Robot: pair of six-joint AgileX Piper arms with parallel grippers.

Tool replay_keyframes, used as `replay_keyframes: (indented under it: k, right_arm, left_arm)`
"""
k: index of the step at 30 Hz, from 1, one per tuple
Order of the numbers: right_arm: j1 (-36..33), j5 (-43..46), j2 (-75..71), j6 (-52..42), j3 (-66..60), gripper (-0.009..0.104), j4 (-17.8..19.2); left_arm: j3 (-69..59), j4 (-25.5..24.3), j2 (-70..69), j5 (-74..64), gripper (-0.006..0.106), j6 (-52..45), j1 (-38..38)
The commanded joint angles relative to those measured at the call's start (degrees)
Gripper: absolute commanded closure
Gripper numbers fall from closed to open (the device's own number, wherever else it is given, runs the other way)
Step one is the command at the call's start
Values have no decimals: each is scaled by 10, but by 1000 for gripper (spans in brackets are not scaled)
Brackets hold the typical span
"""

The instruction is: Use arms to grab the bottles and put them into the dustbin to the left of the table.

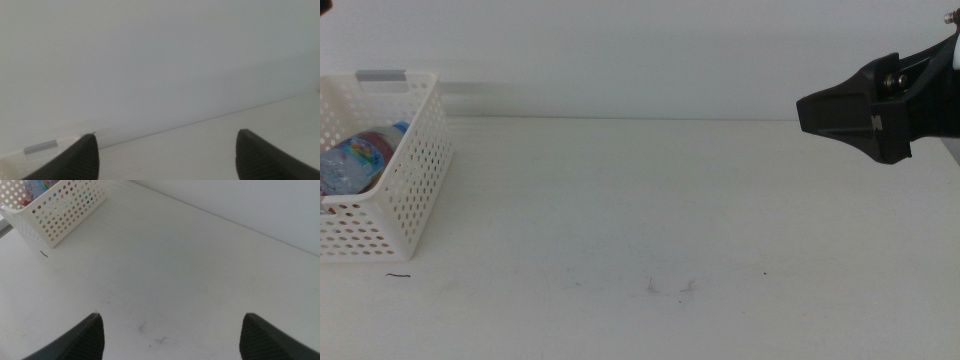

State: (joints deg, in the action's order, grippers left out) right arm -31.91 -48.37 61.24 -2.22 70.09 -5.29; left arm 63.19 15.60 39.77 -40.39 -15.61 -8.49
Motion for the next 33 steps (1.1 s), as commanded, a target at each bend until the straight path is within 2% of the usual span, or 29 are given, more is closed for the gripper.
replay_keyframes:
  k: [1, 8, 10, 14, 16, 18, 23, 27, 31, 33]
  right_arm:
    - [-1, 7, -3, -3, 4, 7, 2]
    - [1, 24, -3, -3, -2, 7, 6]
    - [13, 68, -10, -3, -24, 7, 4]
    - [71, 229, -47, -3, -129, 7, -3]
    - [112, 308, -79, -3, -198, 7, 5]
    - [151, 344, -120, -3, -263, 7, 15]
    - [238, 346, -279, -3, -429, 7, 23]
    - [268, 337, -433, -3, -532, 7, 28]
    - [274, 329, -529, -3, -603, 7, 92]
    - [274, 329, -558, -3, -636, 7, 99]
  left_arm:
    - [-3, 7, -1, 10, 7, 6, -1]
    - [-27, 7, -5, 52, 7, 6, -1]
    - [-67, 7, -15, 118, 7, 6, -1]
    - [-172, 6, -44, 266, 7, 6, -1]
    - [-249, 6, -69, 337, 7, 6, 0]
    - [-328, 5, -102, 353, 7, 6, 0]
    - [-500, 3, -238, 354, 7, 6, 29]
    - [-590, 3, -350, 345, 7, 6, 79]
    - [-626, 4, -398, 291, 7, 6, 117]
    - [-632, 5, -398, 294, 7, 6, 123]
